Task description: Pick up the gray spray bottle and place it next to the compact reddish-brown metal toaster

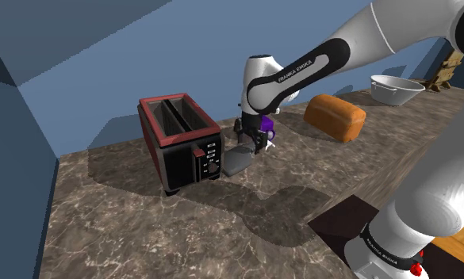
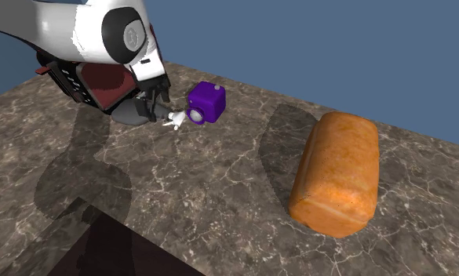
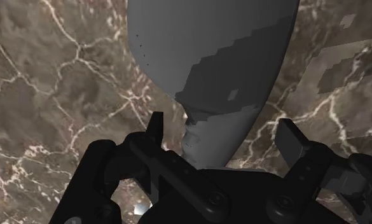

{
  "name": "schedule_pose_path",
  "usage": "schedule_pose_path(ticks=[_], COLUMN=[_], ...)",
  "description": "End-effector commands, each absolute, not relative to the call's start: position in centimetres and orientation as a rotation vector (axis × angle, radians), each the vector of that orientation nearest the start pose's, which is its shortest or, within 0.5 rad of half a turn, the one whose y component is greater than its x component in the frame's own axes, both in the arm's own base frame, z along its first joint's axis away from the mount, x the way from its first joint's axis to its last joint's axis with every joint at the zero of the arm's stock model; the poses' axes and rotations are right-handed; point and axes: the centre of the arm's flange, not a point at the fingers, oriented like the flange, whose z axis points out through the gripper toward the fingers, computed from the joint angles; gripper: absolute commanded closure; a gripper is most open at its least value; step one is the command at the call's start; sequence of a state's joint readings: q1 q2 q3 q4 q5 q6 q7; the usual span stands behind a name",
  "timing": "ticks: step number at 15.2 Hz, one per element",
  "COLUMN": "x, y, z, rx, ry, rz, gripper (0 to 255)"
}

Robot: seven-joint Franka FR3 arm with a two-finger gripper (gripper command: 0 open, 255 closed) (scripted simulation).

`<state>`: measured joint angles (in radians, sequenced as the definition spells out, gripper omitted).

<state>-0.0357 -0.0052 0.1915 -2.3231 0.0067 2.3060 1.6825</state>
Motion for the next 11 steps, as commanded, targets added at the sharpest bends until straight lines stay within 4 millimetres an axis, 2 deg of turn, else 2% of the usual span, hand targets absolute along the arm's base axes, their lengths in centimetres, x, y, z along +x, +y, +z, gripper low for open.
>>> schedule_pose_path(ticks=[1, 3, 11], x=[49.9, 50.0, 50.0], y=[7.8, 7.8, 7.8], z=[36.1, 38.4, 38.4], rx=[-2.27, -2.27, -2.27], ry=[2.182, 2.182, 2.182], rz=[0.017, 0.017, 0.017], gripper=[0, 0, 0])
